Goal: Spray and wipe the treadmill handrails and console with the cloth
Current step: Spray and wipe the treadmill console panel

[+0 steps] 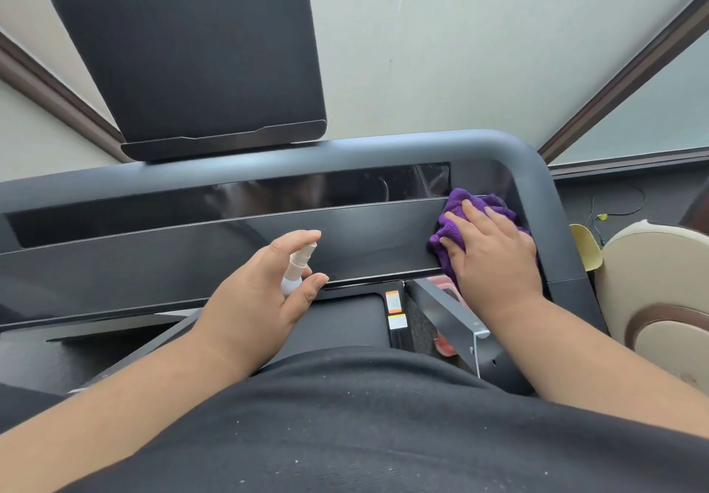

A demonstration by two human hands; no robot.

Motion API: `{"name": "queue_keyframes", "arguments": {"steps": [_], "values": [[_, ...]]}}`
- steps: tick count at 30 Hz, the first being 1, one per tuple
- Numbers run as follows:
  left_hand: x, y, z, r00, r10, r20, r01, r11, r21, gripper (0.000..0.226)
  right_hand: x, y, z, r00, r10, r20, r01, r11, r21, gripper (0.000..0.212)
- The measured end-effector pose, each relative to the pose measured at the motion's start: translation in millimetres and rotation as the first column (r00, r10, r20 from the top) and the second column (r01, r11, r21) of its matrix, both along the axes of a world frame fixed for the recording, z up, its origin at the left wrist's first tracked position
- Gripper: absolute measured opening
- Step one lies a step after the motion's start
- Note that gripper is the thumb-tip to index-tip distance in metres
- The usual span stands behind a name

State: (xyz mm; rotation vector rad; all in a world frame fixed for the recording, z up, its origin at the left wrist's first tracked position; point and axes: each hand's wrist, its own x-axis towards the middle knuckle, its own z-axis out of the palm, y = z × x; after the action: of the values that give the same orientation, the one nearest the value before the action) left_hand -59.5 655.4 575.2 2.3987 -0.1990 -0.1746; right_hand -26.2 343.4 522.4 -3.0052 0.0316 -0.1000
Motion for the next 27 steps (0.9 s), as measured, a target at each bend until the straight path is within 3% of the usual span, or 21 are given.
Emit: {"name": "queue_keyframes", "arguments": {"steps": [3,10,13,18,22,27], "values": [[-1.9,7.2,2.3,0.999,0.045,-0.004,-0.045,0.999,-0.002,0.044,-3.6,19.5,1.9,0.999,0.004,0.034,-0.007,0.997,0.073,0.035],[-12.4,29.1,9.3,0.994,0.112,0.005,-0.112,0.994,0.001,0.048,8.1,118.0,8.2,0.956,0.286,-0.073,-0.277,0.955,0.107,0.033],[-22.2,49.3,11.3,0.985,0.171,0.019,-0.172,0.985,0.014,0.044,15.3,140.7,17.0,0.944,0.321,-0.074,-0.294,0.922,0.25,0.038],[-41.9,95.3,13.5,0.953,0.3,0.029,-0.3,0.954,0.003,0.042,20.3,190.5,35.9,0.917,0.4,0.01,-0.329,0.74,0.587,0.042],[-62.3,145.0,23.6,0.924,0.38,0.04,-0.381,0.925,0.007,0.047,20.0,256.1,52.9,0.857,0.514,0.043,-0.409,0.627,0.663,0.042],[-88.8,223.4,36.6,0.832,0.549,0.083,-0.549,0.835,-0.019,0.043,11.3,338.2,63.6,0.772,0.632,0.065,-0.511,0.557,0.654,0.039]]}}
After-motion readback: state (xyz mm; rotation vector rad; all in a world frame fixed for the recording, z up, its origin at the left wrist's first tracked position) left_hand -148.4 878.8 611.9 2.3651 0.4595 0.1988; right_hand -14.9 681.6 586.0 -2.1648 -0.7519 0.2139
